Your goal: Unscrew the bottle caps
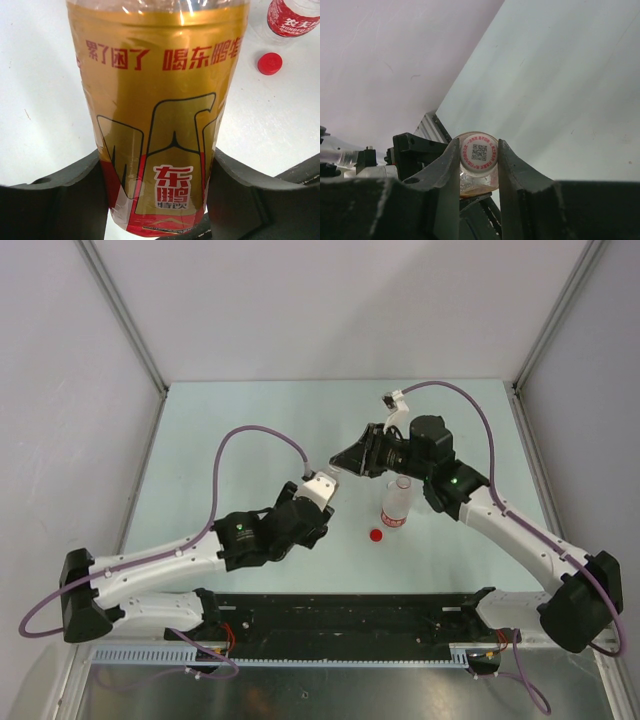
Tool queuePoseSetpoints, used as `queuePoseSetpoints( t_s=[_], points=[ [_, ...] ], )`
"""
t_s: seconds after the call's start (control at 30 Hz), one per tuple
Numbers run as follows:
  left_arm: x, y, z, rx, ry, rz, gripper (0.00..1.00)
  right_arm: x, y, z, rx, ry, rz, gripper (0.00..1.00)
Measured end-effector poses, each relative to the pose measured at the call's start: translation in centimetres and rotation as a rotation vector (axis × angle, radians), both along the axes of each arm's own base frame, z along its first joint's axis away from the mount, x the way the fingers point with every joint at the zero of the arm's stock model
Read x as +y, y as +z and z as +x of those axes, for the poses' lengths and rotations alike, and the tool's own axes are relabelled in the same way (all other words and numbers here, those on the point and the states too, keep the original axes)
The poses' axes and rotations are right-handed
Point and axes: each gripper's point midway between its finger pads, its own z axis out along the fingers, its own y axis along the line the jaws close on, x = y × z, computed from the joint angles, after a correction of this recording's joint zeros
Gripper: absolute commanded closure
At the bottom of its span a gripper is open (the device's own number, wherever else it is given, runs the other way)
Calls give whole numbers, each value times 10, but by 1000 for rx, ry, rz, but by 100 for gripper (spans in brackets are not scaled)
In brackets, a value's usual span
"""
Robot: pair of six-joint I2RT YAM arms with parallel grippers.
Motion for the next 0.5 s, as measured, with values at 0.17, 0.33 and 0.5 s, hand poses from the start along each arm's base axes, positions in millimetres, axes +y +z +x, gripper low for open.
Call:
queuePoseSetpoints(
  t_s=[0.17,0.33,0.5],
  points=[
    [-4,7,-6,11,-36,-45,71,-3,11,-9,-71,53,-2,100],
    [-18,21,-15,13,-128,-144,71,-10,32,-25,-179,112,8,100],
    [-35,31,-35,30,-276,-285,70,-15,50,-48,-287,214,19,100]
  ],
)
